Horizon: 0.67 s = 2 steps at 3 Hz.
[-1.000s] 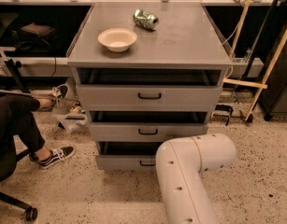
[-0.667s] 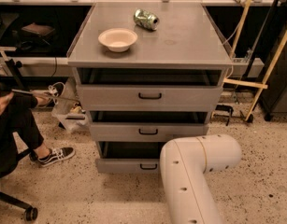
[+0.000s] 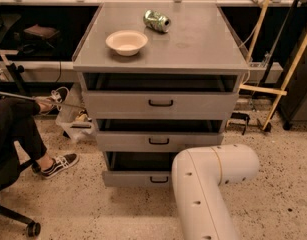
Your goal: Open bottom drawer
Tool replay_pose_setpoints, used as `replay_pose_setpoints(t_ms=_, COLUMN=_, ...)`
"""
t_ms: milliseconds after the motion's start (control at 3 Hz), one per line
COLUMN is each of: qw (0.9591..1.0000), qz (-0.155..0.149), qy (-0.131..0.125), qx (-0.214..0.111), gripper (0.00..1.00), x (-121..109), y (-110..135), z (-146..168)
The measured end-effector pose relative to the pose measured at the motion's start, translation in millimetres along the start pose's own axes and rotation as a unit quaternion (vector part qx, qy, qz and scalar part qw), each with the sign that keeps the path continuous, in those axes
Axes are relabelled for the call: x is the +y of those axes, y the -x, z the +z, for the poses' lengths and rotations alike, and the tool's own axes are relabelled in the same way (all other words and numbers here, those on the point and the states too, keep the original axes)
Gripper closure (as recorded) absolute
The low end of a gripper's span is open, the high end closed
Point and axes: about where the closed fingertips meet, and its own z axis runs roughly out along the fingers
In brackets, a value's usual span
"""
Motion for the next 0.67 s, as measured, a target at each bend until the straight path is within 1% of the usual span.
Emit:
replay_pose_setpoints(t_ms=333, qw=1.0, qz=0.0, qy=0.0, qx=0.0, gripper=1.0, x=0, y=3, z=-3)
replay_pose_setpoints(t_ms=667, qw=0.9999, qz=0.008, qy=0.007, qx=0.002, gripper=1.0, x=11, y=-8, z=-5)
